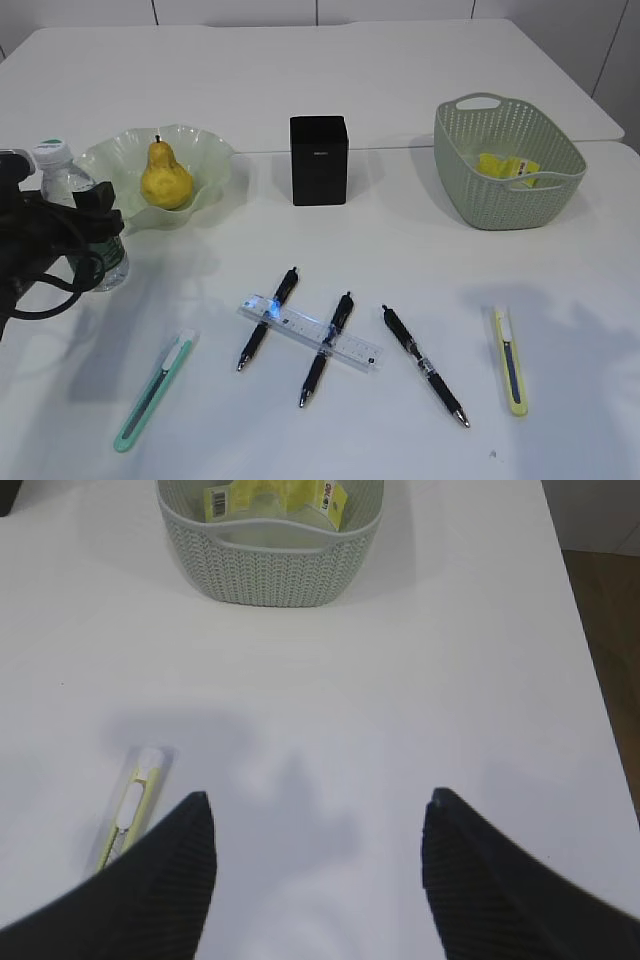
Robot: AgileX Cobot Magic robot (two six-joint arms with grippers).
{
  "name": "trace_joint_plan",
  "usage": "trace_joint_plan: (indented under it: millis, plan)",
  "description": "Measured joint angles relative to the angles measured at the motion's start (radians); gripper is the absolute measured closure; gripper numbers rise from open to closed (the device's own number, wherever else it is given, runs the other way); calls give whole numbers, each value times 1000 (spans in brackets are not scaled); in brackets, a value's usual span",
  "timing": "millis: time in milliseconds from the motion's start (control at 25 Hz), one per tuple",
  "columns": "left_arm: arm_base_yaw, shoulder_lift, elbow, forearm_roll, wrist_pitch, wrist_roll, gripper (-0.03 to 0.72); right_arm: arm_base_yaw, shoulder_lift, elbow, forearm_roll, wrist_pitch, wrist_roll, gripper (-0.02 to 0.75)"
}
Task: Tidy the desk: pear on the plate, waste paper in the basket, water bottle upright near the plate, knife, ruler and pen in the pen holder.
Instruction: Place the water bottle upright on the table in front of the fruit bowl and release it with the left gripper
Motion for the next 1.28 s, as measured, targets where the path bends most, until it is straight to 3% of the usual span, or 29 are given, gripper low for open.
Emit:
trace_joint_plan:
  millis: [1000,1280]
  plan:
    - [0,-6,18,24,-6,-26,202,0,0,0,0,-2,1,227]
    - [0,-8,19,91,-17,-127,90,0,0,0,0,-2,1,227]
